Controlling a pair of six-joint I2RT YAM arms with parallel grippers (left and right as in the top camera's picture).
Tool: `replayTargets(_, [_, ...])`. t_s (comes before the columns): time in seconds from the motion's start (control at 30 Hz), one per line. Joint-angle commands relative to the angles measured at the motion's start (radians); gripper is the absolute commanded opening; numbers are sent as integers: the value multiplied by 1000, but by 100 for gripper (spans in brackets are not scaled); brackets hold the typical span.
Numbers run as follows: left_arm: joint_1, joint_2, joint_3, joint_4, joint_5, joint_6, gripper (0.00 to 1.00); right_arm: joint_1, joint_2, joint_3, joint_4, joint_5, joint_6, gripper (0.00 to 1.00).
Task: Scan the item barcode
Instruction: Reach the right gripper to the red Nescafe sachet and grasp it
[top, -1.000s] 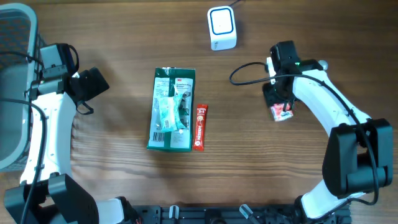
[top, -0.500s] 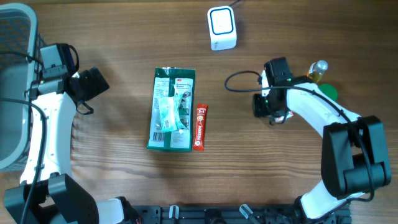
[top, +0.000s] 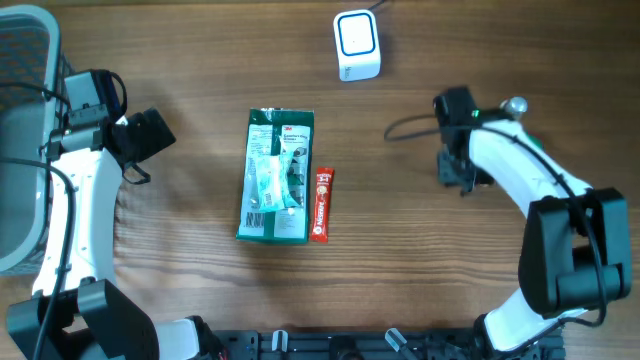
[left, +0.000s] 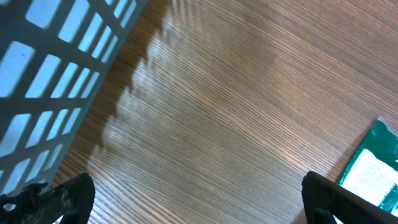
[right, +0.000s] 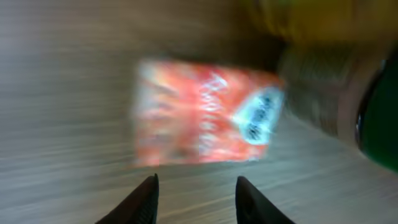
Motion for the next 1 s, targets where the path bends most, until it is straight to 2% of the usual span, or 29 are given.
replayTargets(0.0, [5,-7,9,3,-3,13,100,26,3,158,-9,-529,2,44])
replayTargets(0.07, [5,-7,9,3,-3,13,100,58,3,159,31,-686,37,46])
replayTargets(0.1, [5,-7,9,3,-3,13,100,87,3,153,50,-688,99,46])
replayTargets(0.17, [5,-7,9,3,-3,13,100,168,3,134,90,-629,206,47])
replayTargets(0.23, [5,-7,9,3,-3,13,100,265,5,117,114,-532,330,54])
replayTargets(0.27, [5,-7,9,3,-3,13,100,302,6,115,127,-510,356,60])
replayTargets(0.3, [5,-7,9,3,-3,13,100,363,8,115,167,-505,385,96])
replayTargets(0.33, [5,-7,9,3,-3,13,100,398,10,115,188,-506,428,100])
replayTargets(0.4, [5,-7,9,3,-3,13,100,472,12,115,228,-508,476,100])
replayTargets(0.43, [5,-7,9,3,-3,13,100,510,12,115,238,-490,478,73])
replayTargets(0.47, [5,-7,9,3,-3,13,100,536,12,115,238,-458,506,52])
replayTargets(0.5, [5,-7,9,3,-3,13,100,569,15,115,230,-388,584,43])
replayTargets(0.6, [5,-7,9,3,-3,13,100,670,40,115,225,-173,742,38])
replayTargets(0.73, [5,-7,9,3,-3,13,100,760,100,115,211,-7,791,38])
replayTargets(0.97, [5,-7,9,3,-3,13,100,755,222,115,145,22,791,38])
